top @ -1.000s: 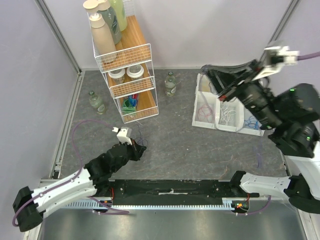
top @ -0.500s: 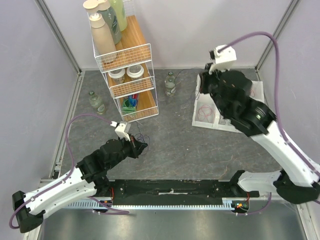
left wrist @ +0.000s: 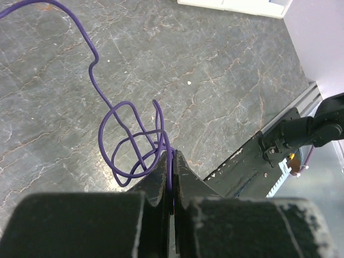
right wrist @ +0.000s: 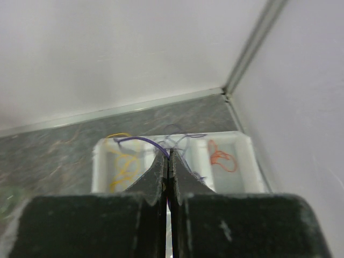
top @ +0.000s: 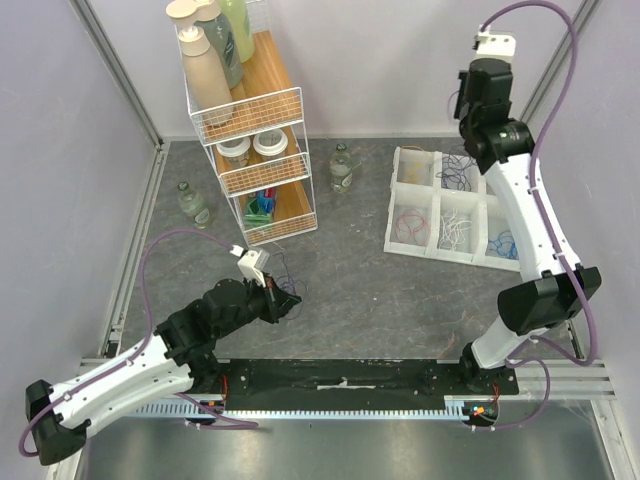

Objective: Untangle the cables

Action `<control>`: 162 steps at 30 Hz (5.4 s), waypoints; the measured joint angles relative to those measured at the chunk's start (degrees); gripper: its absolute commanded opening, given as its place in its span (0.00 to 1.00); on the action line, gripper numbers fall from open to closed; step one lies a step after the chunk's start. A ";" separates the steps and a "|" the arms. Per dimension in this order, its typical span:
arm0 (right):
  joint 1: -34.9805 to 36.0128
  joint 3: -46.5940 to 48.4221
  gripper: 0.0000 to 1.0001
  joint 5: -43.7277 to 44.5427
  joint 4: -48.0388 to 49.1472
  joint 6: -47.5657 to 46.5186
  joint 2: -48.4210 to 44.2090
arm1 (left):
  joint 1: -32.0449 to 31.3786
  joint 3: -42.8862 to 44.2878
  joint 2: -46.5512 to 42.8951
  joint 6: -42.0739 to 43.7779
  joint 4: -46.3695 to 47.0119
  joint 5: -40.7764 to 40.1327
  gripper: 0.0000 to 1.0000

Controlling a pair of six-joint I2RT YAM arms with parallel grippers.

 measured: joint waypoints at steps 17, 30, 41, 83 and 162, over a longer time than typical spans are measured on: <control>-11.13 3.15 0.00 -3.82 4.37 -0.07 4.15 | -0.02 0.11 4.55 0.09 1.31 4.66 0.02; -11.58 -8.81 0.00 -9.68 10.88 3.67 7.58 | -0.02 0.11 3.30 0.02 1.51 4.96 0.02; -21.97 -17.75 0.00 -8.63 15.19 11.30 7.61 | -0.02 0.09 3.21 -0.20 1.51 4.96 0.02; 5.35 -37.22 0.73 -27.12 3.58 9.35 -16.13 | 0.00 4.61 0.37 -7.39 -0.26 5.49 0.02; 31.43 -56.87 0.00 8.07 -0.87 13.99 -50.34 | 0.50 9.97 -15.37 -9.75 -21.94 -19.04 0.28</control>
